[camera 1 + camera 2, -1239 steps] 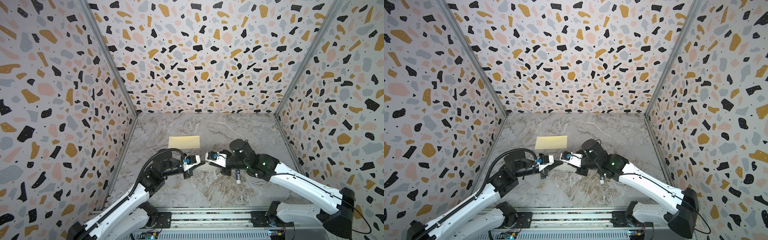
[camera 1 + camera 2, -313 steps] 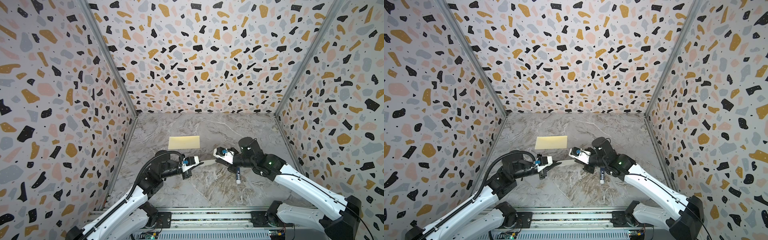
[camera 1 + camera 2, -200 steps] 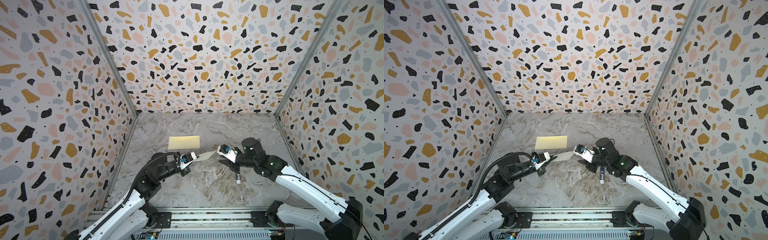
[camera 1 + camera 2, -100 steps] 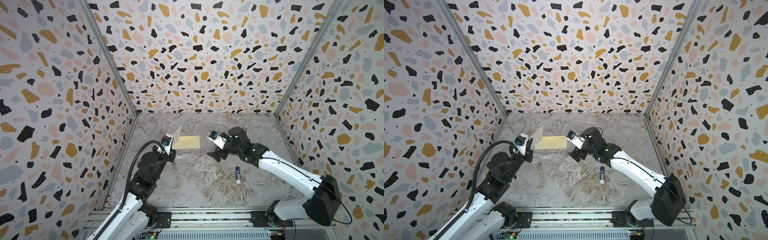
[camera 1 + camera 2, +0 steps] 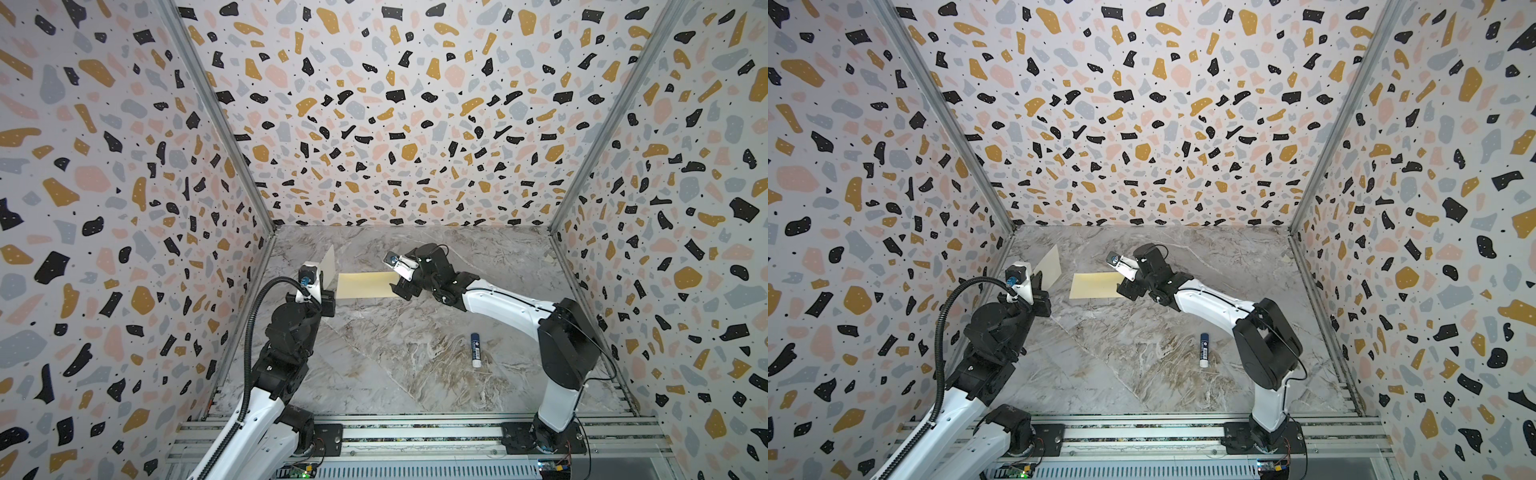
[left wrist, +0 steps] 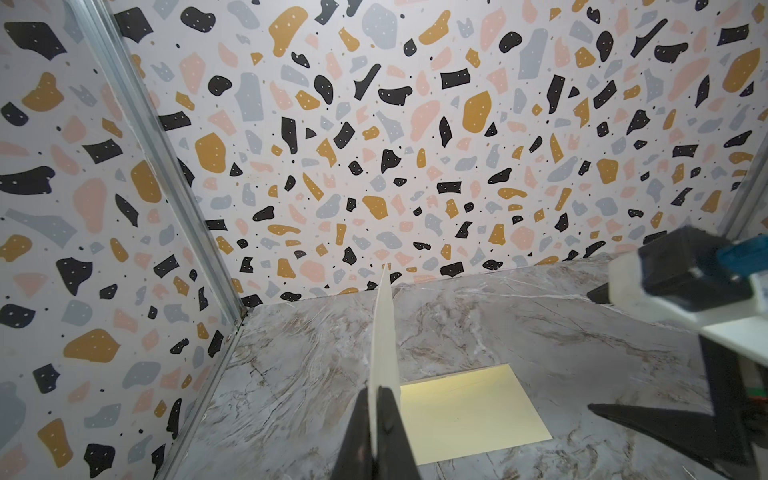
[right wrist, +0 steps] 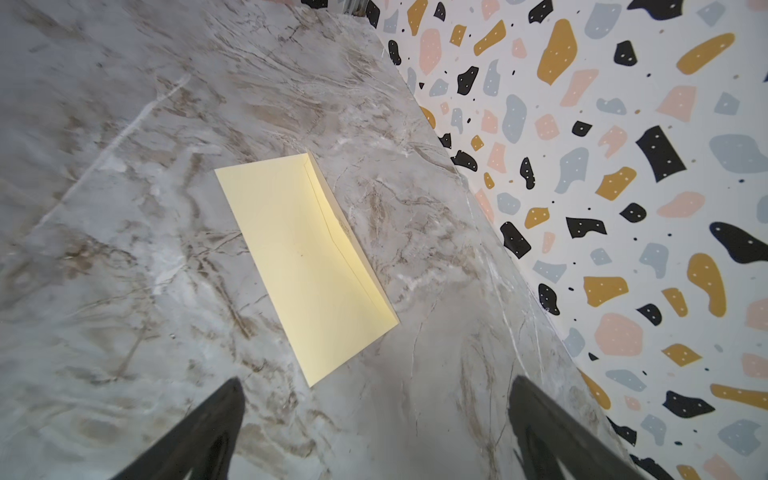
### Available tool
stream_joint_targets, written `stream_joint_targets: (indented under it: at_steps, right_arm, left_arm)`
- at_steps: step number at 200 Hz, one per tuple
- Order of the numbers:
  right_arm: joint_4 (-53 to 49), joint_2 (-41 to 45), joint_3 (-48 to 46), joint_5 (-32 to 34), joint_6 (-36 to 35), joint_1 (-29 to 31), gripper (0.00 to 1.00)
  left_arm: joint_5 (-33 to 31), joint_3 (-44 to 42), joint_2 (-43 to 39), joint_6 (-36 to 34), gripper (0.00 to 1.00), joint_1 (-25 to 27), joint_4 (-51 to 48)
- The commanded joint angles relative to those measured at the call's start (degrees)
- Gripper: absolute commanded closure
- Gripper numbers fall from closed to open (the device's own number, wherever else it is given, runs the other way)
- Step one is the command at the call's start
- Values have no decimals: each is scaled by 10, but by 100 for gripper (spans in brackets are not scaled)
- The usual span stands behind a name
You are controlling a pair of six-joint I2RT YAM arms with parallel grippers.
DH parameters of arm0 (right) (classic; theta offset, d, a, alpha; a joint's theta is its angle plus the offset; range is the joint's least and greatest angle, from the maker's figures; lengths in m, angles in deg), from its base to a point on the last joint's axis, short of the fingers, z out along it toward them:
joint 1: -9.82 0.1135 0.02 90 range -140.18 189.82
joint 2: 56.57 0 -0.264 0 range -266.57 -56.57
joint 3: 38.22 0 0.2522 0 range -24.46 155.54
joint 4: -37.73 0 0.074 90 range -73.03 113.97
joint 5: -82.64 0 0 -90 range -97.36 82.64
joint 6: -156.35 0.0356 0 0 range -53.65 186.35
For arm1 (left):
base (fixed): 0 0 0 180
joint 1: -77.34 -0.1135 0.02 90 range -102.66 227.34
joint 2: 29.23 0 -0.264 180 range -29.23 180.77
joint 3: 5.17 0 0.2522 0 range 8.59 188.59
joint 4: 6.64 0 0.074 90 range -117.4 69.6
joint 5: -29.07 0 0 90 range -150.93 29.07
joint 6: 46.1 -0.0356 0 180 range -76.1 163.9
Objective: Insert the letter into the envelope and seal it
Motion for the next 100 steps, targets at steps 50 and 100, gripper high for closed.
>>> stream_joint_targets:
  at_steps: [50, 100]
  right_arm:
    - [84, -158, 126, 123, -96, 26, 12]
    - [69, -260, 233, 146, -123, 33, 22]
  left_arm:
    - [-5, 1, -13, 18, 100, -19, 41]
    - [-1, -1, -11, 20, 100, -24, 42]
